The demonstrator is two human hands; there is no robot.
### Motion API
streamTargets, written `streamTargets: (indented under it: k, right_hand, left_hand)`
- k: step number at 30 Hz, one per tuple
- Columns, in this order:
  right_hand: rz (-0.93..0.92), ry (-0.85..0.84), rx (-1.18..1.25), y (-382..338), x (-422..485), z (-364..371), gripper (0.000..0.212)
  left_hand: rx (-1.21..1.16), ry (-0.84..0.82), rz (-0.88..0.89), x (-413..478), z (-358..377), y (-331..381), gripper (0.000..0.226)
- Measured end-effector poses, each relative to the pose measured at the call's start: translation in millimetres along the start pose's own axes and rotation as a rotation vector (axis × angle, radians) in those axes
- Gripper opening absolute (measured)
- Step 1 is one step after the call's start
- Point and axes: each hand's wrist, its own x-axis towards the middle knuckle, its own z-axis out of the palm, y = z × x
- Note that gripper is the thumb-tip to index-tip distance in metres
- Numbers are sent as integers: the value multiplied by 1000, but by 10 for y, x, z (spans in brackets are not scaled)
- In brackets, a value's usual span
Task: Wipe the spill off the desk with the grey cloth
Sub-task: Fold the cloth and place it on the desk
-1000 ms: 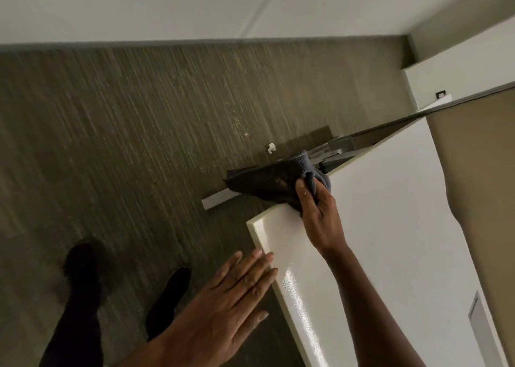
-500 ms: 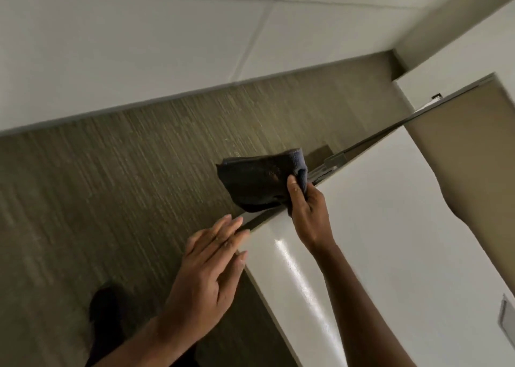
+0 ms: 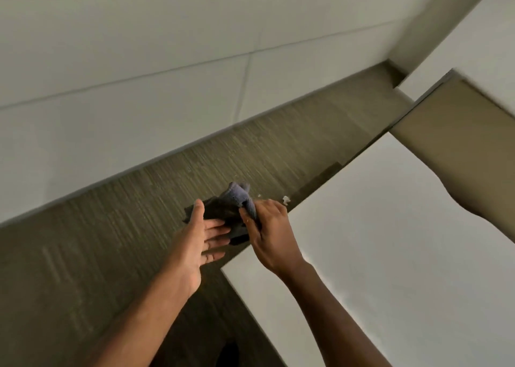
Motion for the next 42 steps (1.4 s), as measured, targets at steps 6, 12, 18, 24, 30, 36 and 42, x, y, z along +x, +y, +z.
streamTargets:
  k: [6, 12, 18, 24, 30, 36, 42]
  right_hand:
    - [-238, -65, -151, 34, -118, -214, 39]
    - [-373, -93, -234, 28, -279, -332, 42]
    - [-324, -84, -260, 0, -398, -434, 45]
    - [-296, -25, -273, -95, -430, -508, 47]
    - [-283, 38, -195, -216, -486, -557, 60]
    - [-170, 82, 14, -410, -472, -581, 83]
    - [144, 329, 674, -534, -393, -645, 69]
  left_hand:
    - [-47, 4, -80, -94, 30, 212, 63]
    - [-43, -41, -42, -233, 165, 367, 56]
    - [-128, -153, 16, -342, 386, 442, 45]
    - [-131, -218, 59, -370, 433, 514, 48]
    - [-114, -252, 85, -407, 382, 663, 40]
    - [-90, -306, 143, -399, 296, 842, 40]
    - [-116, -415, 153, -439, 305, 1014, 31]
